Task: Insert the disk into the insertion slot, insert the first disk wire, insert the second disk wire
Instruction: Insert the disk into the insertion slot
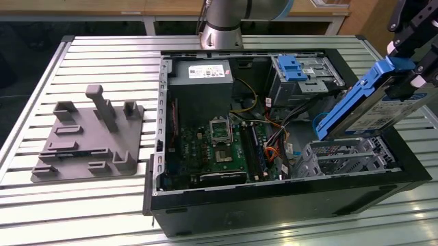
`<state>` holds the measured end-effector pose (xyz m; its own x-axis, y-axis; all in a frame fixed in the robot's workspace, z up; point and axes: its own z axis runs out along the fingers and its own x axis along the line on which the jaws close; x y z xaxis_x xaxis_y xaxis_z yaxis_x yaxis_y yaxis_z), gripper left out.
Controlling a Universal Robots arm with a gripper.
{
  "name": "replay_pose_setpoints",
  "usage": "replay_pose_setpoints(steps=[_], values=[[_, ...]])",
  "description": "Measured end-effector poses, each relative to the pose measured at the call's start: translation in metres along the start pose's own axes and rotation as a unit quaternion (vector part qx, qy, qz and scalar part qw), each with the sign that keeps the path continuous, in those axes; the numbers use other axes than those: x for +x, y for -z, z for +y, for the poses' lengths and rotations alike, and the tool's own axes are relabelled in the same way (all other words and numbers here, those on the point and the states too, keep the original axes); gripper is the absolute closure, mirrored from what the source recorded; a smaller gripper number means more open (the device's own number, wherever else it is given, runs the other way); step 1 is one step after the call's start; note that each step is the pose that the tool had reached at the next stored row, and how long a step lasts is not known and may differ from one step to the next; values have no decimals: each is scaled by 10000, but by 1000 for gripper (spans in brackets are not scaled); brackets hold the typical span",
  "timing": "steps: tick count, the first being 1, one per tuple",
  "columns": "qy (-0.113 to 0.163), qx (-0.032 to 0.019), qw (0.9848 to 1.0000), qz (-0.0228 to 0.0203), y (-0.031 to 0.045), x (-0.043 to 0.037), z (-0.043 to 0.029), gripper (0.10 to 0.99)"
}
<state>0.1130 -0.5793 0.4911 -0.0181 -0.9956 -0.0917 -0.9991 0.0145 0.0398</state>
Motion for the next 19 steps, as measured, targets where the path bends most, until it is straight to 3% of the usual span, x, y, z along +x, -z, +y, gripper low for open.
replay_pose_setpoints(steps=[8, 19], values=[[0, 0, 10000, -3, -1, -2, -77, 725], [1, 0, 10000, -2, -14, -26, -83, 725]])
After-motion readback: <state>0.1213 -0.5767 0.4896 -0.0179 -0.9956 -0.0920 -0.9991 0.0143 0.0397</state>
